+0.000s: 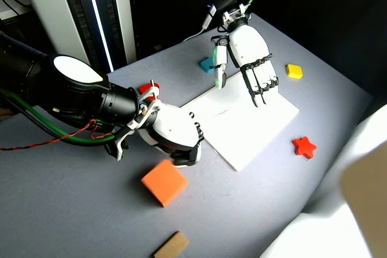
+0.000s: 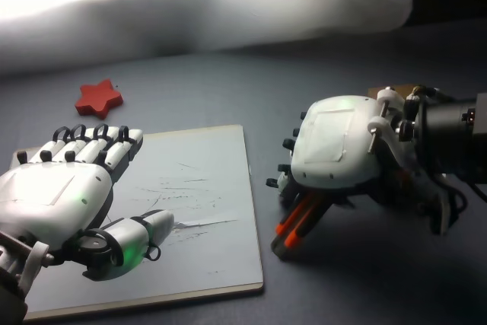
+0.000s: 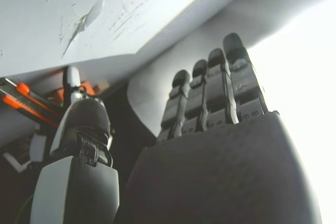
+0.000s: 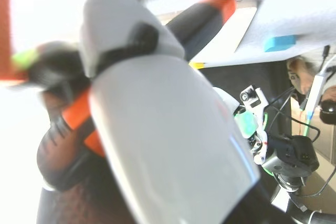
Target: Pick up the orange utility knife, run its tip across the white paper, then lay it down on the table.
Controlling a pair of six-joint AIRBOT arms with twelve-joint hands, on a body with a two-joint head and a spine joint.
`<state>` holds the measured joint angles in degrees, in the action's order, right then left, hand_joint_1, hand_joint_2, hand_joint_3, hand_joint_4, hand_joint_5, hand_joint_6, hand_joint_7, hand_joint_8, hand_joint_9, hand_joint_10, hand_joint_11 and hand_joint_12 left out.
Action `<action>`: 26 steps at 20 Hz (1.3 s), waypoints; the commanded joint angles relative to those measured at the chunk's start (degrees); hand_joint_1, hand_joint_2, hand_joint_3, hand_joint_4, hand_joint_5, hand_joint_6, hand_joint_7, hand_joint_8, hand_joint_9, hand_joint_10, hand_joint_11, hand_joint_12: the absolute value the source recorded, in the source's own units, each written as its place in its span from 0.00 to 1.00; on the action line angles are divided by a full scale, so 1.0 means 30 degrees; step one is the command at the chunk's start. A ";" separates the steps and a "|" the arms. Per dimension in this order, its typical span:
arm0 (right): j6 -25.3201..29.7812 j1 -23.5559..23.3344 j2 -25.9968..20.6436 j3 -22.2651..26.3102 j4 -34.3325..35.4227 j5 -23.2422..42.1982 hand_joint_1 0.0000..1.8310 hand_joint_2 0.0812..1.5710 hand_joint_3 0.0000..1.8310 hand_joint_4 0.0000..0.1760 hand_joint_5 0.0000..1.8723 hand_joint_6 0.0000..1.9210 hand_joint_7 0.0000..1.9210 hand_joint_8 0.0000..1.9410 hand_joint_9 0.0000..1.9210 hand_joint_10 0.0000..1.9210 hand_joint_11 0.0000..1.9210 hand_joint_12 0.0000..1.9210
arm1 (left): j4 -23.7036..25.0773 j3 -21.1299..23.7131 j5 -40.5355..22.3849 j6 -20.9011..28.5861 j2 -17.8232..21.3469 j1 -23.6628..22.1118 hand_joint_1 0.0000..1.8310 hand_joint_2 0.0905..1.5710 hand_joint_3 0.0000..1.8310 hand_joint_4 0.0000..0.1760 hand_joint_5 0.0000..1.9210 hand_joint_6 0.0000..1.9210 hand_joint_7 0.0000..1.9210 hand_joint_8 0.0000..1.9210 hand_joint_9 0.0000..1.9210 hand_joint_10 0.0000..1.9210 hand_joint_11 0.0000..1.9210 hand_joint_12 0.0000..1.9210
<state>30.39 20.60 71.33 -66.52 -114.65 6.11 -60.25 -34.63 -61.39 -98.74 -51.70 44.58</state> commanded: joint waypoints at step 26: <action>-2.8849 -0.1408 0.2541 -0.7051 2.2865 1.1350 0.85 0.86 0.00 1.00 0.78 1.00 0.85 1.00 0.89 1.00 0.92 1.00 | 0.0396 -0.5605 0.0584 0.0382 0.0777 -0.0464 0.08 0.83 0.00 0.15 0.00 0.00 0.00 0.00 0.02 0.00 0.00 0.14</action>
<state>-56.64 17.30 80.09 -88.25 -48.12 33.67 -61.80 -51.27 -54.63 -97.62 -50.04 43.48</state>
